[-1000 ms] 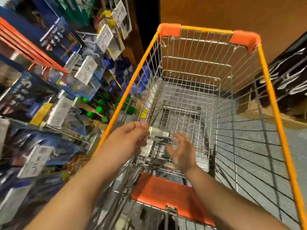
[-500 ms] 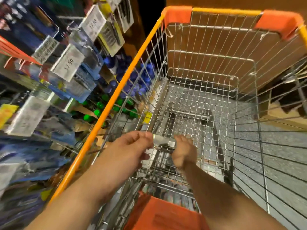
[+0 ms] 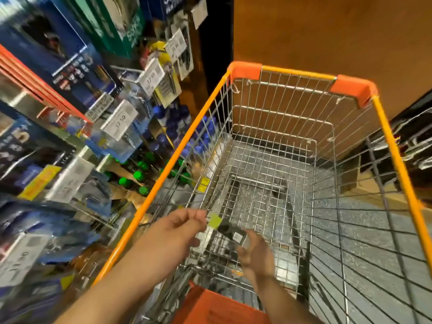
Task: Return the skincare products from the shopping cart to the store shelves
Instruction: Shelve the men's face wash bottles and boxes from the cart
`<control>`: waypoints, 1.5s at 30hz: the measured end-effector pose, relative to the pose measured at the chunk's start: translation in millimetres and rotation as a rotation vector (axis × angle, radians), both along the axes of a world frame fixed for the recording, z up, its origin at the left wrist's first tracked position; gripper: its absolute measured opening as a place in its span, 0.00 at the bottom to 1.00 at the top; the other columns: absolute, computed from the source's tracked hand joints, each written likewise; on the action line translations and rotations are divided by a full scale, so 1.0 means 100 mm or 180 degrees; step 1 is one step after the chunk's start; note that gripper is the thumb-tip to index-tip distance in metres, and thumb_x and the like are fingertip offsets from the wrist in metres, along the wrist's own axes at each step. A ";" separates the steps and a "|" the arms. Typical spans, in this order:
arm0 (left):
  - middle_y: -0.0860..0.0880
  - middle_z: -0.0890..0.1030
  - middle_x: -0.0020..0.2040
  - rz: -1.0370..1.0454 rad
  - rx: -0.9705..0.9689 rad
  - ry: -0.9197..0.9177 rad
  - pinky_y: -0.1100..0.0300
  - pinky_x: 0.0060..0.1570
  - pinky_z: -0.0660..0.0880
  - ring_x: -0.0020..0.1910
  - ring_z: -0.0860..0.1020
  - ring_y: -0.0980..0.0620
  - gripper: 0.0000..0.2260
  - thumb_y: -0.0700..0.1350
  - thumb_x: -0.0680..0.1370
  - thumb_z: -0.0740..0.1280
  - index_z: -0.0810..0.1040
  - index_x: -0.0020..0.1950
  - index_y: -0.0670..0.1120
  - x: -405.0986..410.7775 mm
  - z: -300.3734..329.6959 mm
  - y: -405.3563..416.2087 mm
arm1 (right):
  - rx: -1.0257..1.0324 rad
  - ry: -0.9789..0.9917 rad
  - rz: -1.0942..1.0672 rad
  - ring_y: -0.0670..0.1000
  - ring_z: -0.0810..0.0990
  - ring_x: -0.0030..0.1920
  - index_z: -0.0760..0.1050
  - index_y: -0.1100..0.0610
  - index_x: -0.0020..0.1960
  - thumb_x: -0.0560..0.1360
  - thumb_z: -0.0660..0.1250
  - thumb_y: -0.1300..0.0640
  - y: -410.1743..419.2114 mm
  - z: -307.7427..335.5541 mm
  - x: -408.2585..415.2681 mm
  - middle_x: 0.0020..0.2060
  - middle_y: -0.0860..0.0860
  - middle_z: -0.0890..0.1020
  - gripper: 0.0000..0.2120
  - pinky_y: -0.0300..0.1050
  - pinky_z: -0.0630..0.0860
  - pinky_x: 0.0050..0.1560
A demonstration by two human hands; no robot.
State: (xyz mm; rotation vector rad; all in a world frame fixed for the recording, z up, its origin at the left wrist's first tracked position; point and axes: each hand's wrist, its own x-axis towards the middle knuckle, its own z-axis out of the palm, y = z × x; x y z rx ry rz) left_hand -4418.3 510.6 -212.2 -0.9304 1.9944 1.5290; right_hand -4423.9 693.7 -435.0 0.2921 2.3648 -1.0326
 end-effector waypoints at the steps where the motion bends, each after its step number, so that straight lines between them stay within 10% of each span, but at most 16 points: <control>1: 0.58 0.87 0.50 -0.0022 0.0005 -0.0005 0.42 0.60 0.78 0.47 0.85 0.54 0.11 0.59 0.74 0.74 0.84 0.53 0.57 0.02 0.04 0.01 | -0.0079 -0.0031 -0.0065 0.45 0.77 0.48 0.76 0.54 0.67 0.78 0.70 0.60 0.05 0.04 0.06 0.54 0.48 0.80 0.17 0.31 0.72 0.50; 5: 0.58 0.87 0.49 -0.0005 0.0035 0.0037 0.49 0.54 0.79 0.48 0.85 0.53 0.06 0.53 0.80 0.68 0.83 0.54 0.55 0.13 0.18 0.02 | -0.0185 0.0042 -0.0042 0.31 0.70 0.42 0.75 0.51 0.66 0.79 0.71 0.60 0.13 0.33 0.26 0.49 0.39 0.74 0.16 0.21 0.67 0.45; 9: 0.59 0.87 0.49 -0.0052 0.0035 0.0102 0.48 0.55 0.79 0.46 0.85 0.55 0.06 0.56 0.80 0.70 0.84 0.53 0.57 0.27 0.42 0.04 | -0.0146 0.0088 -0.0015 0.35 0.74 0.45 0.75 0.48 0.67 0.79 0.71 0.55 0.18 0.79 0.37 0.47 0.36 0.76 0.17 0.40 0.77 0.59; 14: 0.53 0.87 0.52 0.0047 0.0149 0.0186 0.52 0.49 0.77 0.46 0.85 0.51 0.07 0.50 0.82 0.67 0.83 0.56 0.54 0.46 0.74 0.06 | -0.0116 0.0257 -0.0092 0.40 0.81 0.40 0.67 0.50 0.78 0.81 0.69 0.46 0.14 1.46 0.38 0.50 0.44 0.84 0.28 0.27 0.74 0.32; 18: 0.49 0.86 0.54 0.0047 0.0253 0.0332 0.54 0.43 0.73 0.42 0.83 0.51 0.06 0.50 0.81 0.69 0.83 0.55 0.52 0.61 1.05 0.09 | -0.0377 0.0819 -0.0152 0.36 0.78 0.38 0.73 0.52 0.73 0.79 0.72 0.46 0.21 1.99 0.38 0.50 0.46 0.83 0.25 0.28 0.77 0.45; 22: 0.41 0.85 0.55 -0.0007 0.0275 0.0665 0.57 0.38 0.69 0.37 0.77 0.50 0.10 0.57 0.76 0.71 0.83 0.53 0.53 0.68 1.44 0.11 | -0.0412 0.1296 -0.0129 0.44 0.79 0.59 0.78 0.54 0.69 0.78 0.70 0.42 0.20 2.48 0.31 0.59 0.46 0.80 0.24 0.35 0.75 0.59; 27: 0.56 0.86 0.44 -0.0109 -0.0334 0.1103 0.52 0.46 0.77 0.44 0.84 0.51 0.05 0.58 0.76 0.70 0.82 0.51 0.64 0.87 1.85 0.07 | -0.0695 0.1646 0.0029 0.29 0.72 0.57 0.75 0.50 0.73 0.80 0.71 0.49 0.13 3.23 0.24 0.56 0.35 0.75 0.22 0.21 0.66 0.51; 30: 0.61 0.84 0.43 -0.0384 -0.0893 0.1361 0.60 0.39 0.76 0.37 0.80 0.64 0.06 0.53 0.82 0.66 0.80 0.57 0.62 0.97 2.03 0.03 | -0.0920 0.1817 0.0088 0.35 0.75 0.59 0.74 0.46 0.72 0.80 0.70 0.49 0.01 3.65 0.23 0.59 0.39 0.77 0.21 0.33 0.72 0.62; 38: 0.61 0.61 0.74 -0.1149 -0.2258 0.2422 0.60 0.75 0.55 0.76 0.53 0.58 0.33 0.62 0.80 0.65 0.57 0.82 0.58 1.19 2.44 -0.21 | -0.1292 0.1795 0.0233 0.42 0.80 0.61 0.80 0.40 0.64 0.76 0.69 0.44 -0.49 4.79 0.35 0.61 0.35 0.81 0.16 0.53 0.80 0.62; 45: 0.59 0.62 0.74 -0.1266 -0.2702 0.2637 0.52 0.70 0.68 0.73 0.65 0.56 0.36 0.71 0.76 0.45 0.43 0.83 0.62 1.36 2.71 -0.54 | -0.1249 0.1465 0.0478 0.53 0.85 0.47 0.82 0.44 0.50 0.72 0.67 0.43 -1.02 5.50 0.60 0.46 0.45 0.85 0.10 0.61 0.84 0.49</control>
